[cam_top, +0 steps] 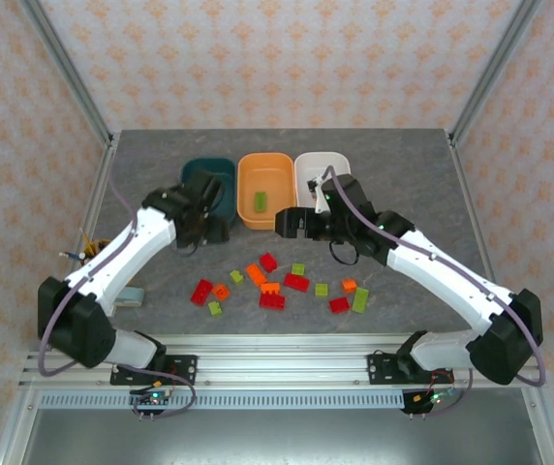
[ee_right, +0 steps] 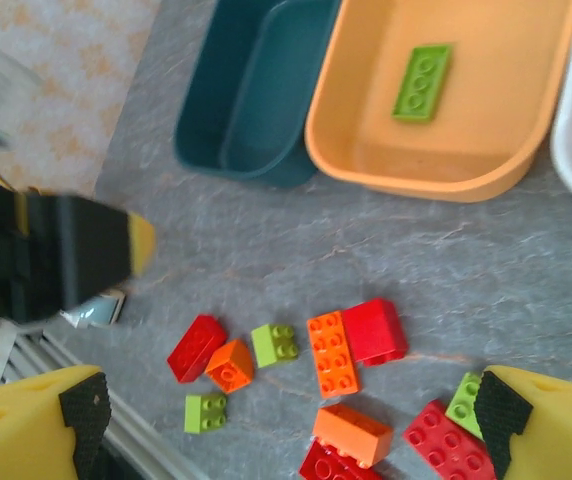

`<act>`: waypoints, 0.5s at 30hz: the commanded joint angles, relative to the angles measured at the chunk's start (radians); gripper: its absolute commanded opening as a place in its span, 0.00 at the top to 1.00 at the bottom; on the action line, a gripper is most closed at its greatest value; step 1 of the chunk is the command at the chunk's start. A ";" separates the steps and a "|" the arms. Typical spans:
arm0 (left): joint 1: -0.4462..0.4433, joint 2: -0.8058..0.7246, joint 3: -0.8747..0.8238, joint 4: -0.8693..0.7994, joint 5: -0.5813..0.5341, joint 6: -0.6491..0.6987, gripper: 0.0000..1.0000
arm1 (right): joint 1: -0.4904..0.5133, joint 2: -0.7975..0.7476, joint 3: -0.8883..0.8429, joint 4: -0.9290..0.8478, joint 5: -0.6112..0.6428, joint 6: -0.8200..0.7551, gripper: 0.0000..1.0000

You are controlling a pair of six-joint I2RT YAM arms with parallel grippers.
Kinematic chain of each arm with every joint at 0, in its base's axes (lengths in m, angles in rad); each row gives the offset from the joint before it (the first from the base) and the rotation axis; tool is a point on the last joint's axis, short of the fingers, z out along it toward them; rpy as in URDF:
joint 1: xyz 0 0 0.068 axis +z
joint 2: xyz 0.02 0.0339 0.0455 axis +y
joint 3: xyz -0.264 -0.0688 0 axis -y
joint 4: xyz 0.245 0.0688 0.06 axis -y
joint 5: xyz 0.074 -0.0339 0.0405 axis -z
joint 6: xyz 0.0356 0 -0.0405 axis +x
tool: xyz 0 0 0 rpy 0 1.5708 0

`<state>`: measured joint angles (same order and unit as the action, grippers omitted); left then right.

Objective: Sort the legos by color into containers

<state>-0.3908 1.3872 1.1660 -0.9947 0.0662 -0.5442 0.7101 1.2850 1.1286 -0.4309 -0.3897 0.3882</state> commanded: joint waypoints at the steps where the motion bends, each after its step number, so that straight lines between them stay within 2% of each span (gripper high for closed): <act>1: 0.002 -0.098 -0.171 -0.036 -0.004 -0.084 0.27 | 0.038 -0.014 -0.044 0.022 0.033 -0.002 0.05; 4: 0.001 -0.176 -0.278 -0.021 0.028 -0.128 0.18 | 0.083 0.004 -0.053 0.037 0.036 0.017 0.05; 9: 0.001 -0.210 -0.359 -0.025 0.047 -0.137 0.18 | 0.146 0.027 -0.066 0.035 0.051 0.038 0.06; 15: -0.001 -0.177 -0.396 0.024 0.099 -0.128 0.24 | 0.159 0.002 -0.108 0.078 0.055 0.088 0.06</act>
<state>-0.3908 1.1927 0.7784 -0.9955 0.1467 -0.6582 0.8654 1.3079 1.0420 -0.4030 -0.3630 0.4400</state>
